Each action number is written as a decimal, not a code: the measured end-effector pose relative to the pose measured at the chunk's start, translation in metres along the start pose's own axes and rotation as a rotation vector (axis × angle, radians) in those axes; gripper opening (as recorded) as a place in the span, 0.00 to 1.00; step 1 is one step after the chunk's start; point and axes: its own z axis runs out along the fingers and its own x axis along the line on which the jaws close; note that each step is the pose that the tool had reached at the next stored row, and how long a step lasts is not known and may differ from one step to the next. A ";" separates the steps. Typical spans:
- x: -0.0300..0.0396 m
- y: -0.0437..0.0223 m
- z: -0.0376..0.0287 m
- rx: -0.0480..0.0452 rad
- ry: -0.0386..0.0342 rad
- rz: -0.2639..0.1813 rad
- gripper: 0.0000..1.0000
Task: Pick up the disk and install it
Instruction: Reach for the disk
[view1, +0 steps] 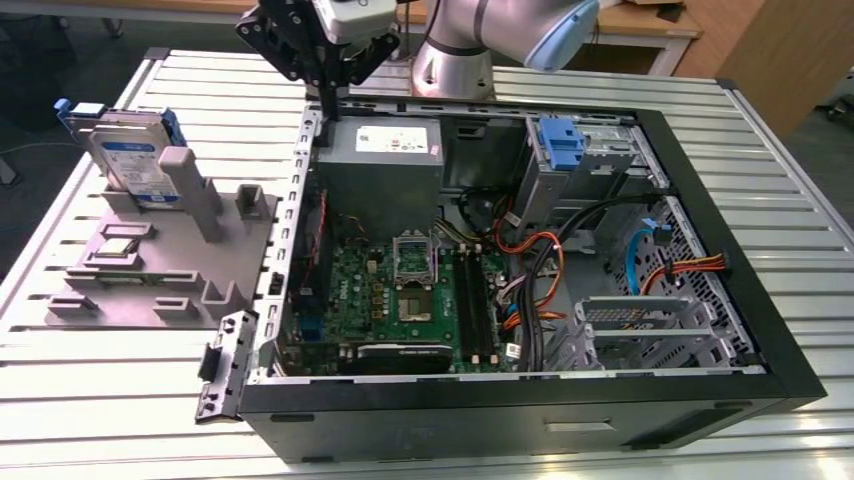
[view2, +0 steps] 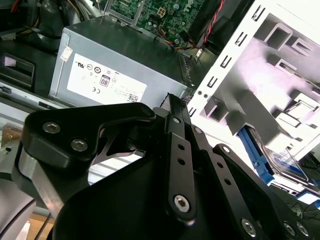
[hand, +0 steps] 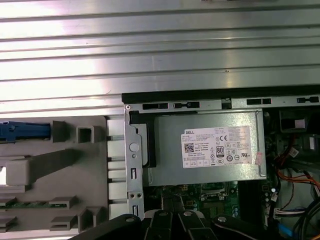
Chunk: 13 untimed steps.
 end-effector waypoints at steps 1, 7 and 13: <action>0.0003 0.0000 0.0000 0.0000 0.0000 0.000 0.10; 0.0033 -0.0001 0.0001 0.0000 0.0000 0.000 0.10; 0.0086 0.0002 0.0002 0.0000 0.0000 0.000 0.10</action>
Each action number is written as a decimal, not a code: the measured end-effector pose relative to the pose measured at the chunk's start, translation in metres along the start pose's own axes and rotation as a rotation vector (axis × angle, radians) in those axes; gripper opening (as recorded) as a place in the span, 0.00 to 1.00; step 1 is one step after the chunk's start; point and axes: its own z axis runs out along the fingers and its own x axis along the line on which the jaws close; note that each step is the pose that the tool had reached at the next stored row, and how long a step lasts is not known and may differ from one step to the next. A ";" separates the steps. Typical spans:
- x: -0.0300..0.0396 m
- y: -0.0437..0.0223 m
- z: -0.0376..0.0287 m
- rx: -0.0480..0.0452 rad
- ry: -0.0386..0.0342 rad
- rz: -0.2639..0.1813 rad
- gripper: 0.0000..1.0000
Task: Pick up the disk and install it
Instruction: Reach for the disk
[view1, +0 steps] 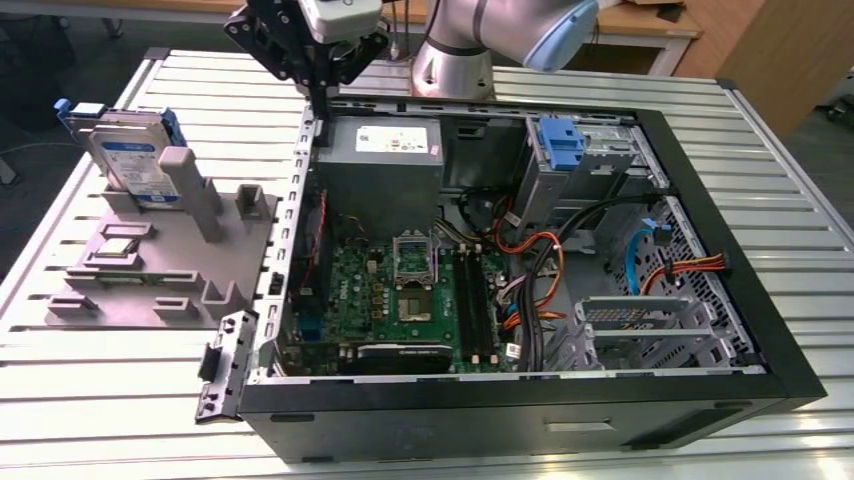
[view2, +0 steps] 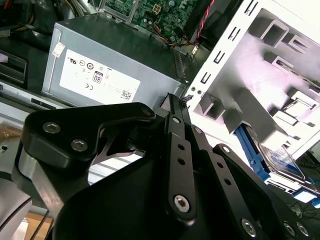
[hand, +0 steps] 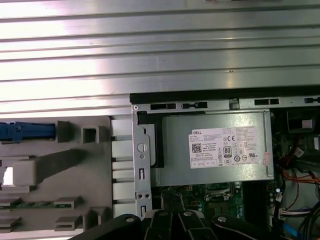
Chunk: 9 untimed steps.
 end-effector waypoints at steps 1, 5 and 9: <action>0.0010 0.0001 0.0000 0.0000 0.0000 0.000 0.10; 0.0047 0.0006 0.0001 0.0000 0.0001 0.000 0.10; 0.0085 0.0012 0.0003 0.0000 0.0000 0.000 0.10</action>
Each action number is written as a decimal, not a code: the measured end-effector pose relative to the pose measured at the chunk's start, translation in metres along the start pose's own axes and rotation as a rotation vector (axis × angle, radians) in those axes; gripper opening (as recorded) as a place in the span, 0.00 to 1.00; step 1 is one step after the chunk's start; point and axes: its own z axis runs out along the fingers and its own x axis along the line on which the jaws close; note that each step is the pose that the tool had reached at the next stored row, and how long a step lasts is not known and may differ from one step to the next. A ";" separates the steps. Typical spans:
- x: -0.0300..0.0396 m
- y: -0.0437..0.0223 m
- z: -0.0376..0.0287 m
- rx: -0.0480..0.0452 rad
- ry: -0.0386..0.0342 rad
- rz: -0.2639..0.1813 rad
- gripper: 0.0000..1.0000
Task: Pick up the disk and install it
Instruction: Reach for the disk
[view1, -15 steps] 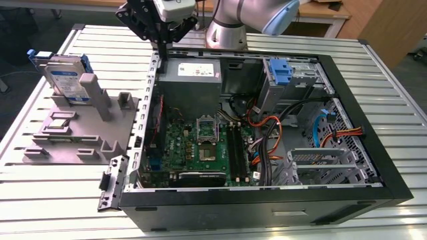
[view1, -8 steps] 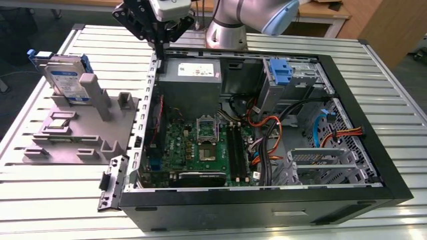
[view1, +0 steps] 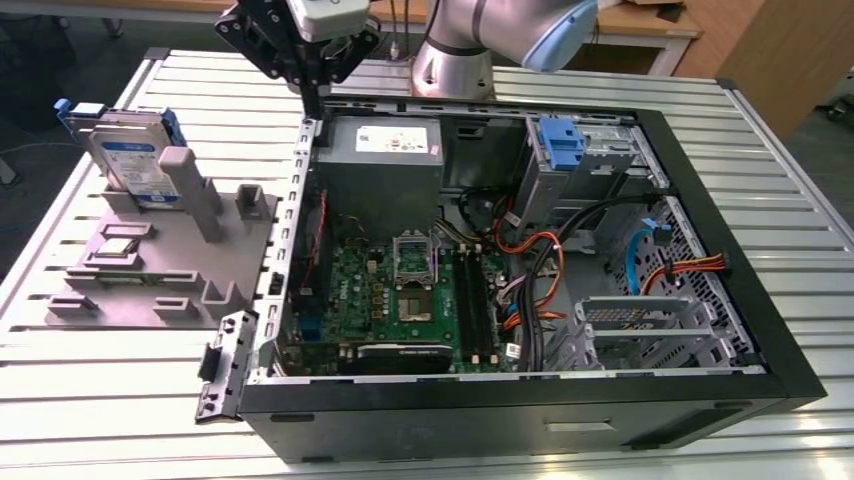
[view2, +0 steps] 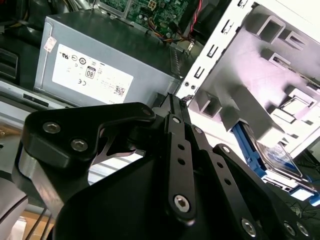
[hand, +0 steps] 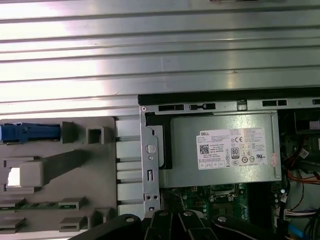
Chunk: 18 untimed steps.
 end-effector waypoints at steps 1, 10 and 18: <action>0.0010 0.0003 0.0000 0.0001 0.0001 0.000 0.10; 0.0107 0.0018 0.0007 0.0001 0.0001 0.000 0.10; 0.0180 0.0033 0.0013 0.0002 0.0005 0.000 0.10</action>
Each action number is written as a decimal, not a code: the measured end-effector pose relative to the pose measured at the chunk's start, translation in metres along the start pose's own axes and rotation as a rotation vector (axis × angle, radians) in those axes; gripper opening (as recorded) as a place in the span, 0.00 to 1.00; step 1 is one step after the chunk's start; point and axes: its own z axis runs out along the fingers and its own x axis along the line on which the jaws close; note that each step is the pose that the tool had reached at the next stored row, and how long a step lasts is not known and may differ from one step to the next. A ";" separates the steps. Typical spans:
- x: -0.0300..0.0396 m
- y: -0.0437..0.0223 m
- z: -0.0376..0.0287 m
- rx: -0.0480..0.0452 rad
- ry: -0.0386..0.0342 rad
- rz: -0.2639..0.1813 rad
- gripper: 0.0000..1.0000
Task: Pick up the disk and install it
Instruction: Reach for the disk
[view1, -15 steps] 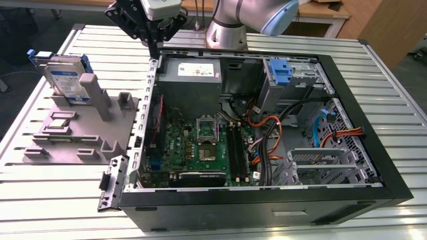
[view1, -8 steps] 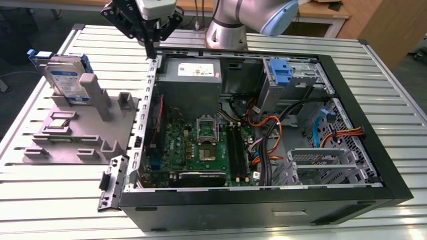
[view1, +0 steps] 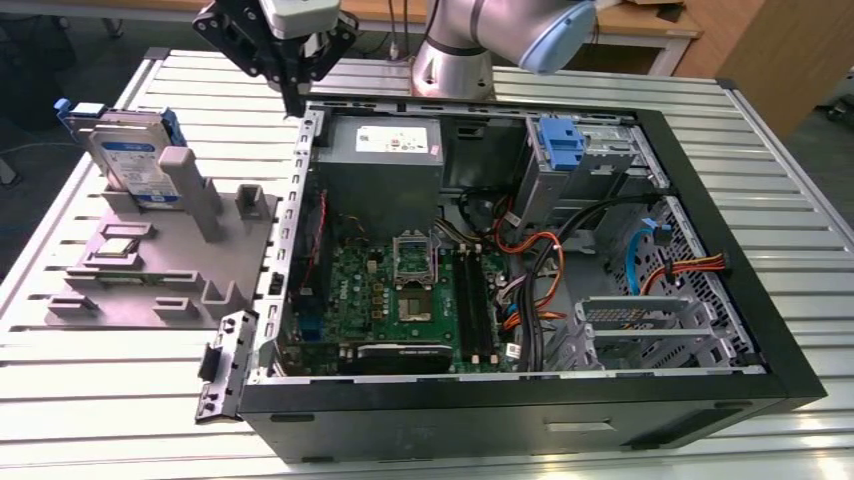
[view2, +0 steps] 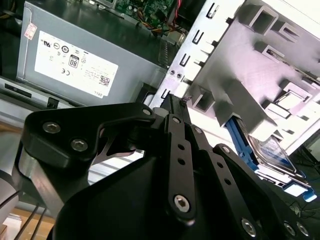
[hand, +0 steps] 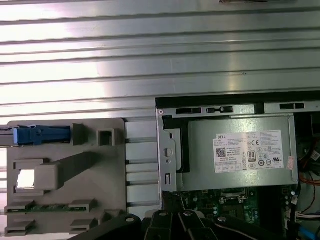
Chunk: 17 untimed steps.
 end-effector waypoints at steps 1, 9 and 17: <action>0.0009 0.0009 0.0002 -0.0001 0.0000 0.000 0.10; 0.0112 0.0049 0.0009 -0.0001 0.0006 0.000 0.10; 0.0163 0.0051 0.0010 -0.0001 0.0006 0.000 0.10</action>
